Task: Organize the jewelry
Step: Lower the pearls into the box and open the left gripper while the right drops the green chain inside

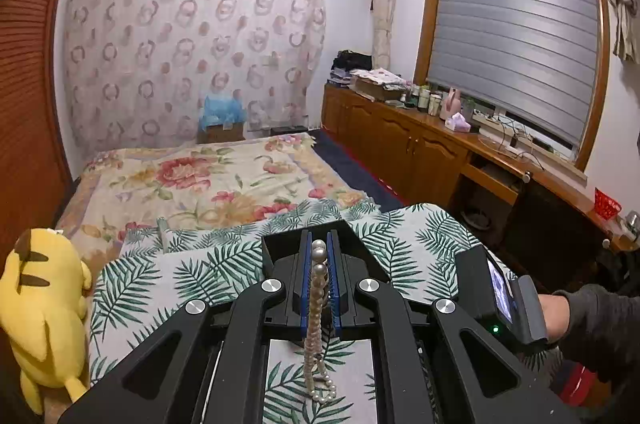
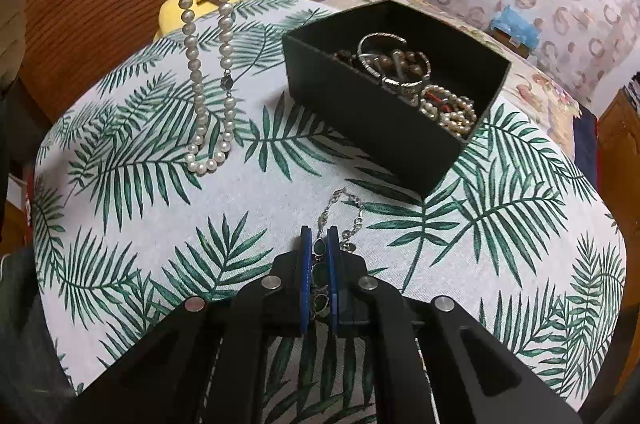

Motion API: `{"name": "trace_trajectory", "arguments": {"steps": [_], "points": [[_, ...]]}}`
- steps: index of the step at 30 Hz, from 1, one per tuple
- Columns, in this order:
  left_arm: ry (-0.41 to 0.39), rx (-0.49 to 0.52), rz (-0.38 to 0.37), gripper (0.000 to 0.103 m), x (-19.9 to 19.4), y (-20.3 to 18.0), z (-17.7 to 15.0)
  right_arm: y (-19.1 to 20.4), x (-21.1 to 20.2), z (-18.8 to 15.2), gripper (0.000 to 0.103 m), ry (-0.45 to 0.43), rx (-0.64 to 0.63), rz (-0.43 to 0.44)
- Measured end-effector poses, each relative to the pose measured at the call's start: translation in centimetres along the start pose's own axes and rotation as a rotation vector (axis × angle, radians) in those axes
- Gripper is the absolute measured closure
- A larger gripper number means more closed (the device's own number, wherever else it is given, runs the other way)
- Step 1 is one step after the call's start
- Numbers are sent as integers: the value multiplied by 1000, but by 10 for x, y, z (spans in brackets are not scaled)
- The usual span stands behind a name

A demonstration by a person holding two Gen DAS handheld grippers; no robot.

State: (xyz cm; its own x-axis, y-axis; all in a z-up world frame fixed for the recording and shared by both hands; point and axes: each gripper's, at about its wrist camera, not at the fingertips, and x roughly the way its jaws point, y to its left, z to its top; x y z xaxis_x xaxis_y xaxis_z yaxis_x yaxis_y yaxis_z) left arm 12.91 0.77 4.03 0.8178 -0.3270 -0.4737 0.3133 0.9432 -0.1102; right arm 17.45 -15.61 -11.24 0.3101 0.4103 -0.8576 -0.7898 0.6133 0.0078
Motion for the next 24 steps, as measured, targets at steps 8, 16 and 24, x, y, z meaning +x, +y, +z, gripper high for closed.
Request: {"name": "trace_trajectory", "arguments": {"steps": [8,16,24], "points": [[-20,17,6,96,3,-2,18,-2,-51,18,95,-143,18,-10],[-54,28,5,96,7,-3,52,-24,-103,52,94,-282,20,-41],[-84,59,9,96,19,-11,87,-47,-116,87,94,-358,30,-48]]}}
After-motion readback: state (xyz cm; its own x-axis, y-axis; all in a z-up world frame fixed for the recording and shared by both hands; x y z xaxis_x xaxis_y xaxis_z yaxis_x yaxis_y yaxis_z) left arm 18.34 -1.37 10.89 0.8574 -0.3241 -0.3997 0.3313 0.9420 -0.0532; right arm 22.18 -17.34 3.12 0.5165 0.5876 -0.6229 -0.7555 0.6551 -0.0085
